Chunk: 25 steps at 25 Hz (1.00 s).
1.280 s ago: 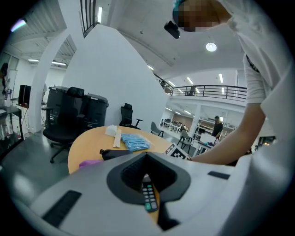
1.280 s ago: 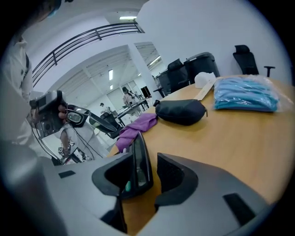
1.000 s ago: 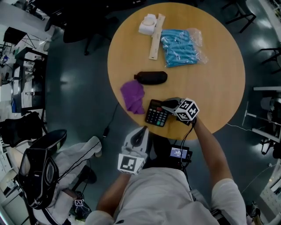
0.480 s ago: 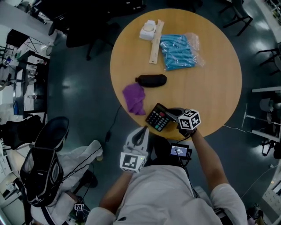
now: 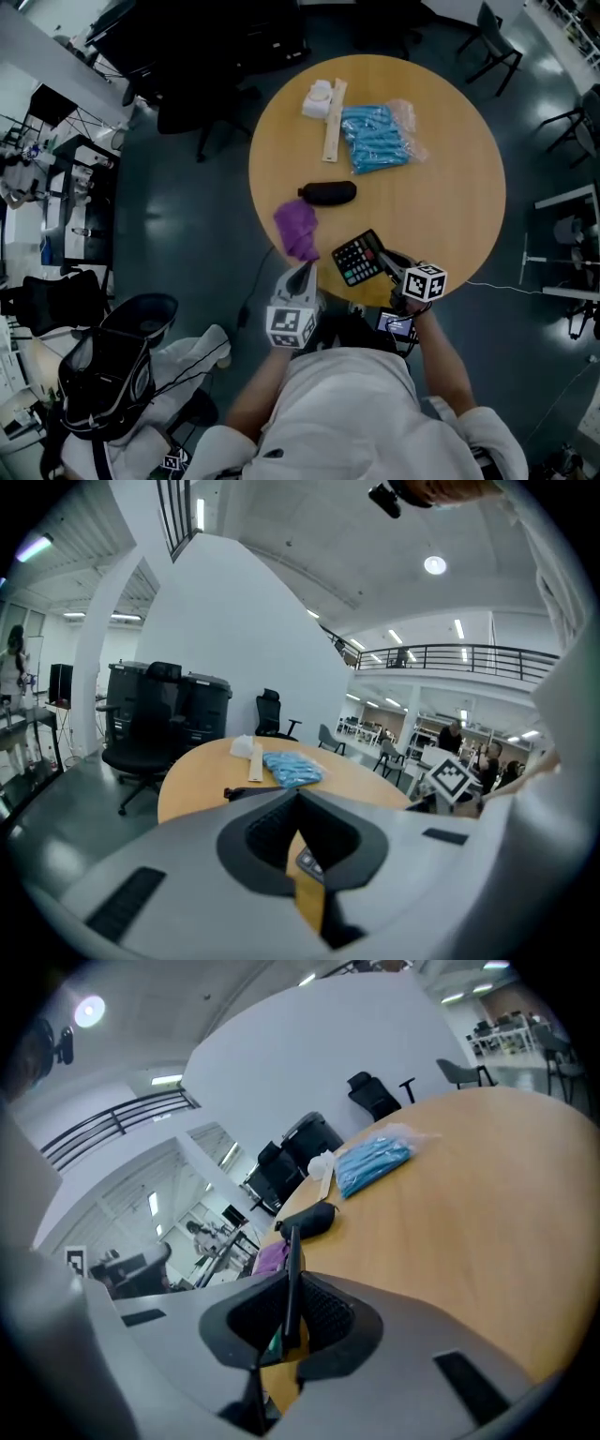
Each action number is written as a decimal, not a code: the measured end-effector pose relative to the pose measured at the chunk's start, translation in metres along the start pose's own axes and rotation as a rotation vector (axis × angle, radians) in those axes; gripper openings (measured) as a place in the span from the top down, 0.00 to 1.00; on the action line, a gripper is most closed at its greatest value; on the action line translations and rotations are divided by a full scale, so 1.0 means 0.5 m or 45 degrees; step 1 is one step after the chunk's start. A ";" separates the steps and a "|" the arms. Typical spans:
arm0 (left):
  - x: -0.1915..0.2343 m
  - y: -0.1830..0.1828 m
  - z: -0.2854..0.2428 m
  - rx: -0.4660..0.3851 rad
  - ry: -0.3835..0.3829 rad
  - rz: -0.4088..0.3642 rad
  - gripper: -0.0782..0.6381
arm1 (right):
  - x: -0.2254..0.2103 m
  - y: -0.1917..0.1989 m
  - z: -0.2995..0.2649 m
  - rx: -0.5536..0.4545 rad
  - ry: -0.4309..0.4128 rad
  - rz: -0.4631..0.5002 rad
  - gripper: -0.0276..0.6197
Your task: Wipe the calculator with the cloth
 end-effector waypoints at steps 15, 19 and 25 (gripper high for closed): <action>0.186 0.276 -0.243 0.760 -0.102 0.098 0.60 | 0.030 -0.049 0.115 -0.291 -0.010 -0.136 0.88; 0.196 0.325 -0.262 0.877 -0.122 0.047 0.59 | 0.027 -0.051 0.120 -0.312 -0.011 -0.154 0.88; 0.194 0.326 -0.274 0.900 -0.150 0.046 0.75 | 0.027 -0.055 0.124 -0.320 -0.016 -0.160 0.88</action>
Point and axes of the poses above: the fingertips, and each gripper's own axes: z backward along the fingers, x to its left, y out of its underside, the point moved 1 cm from there along z, backward along the fingers, and after that the axes turned 11 degrees about -z, right-handed, at the moved point
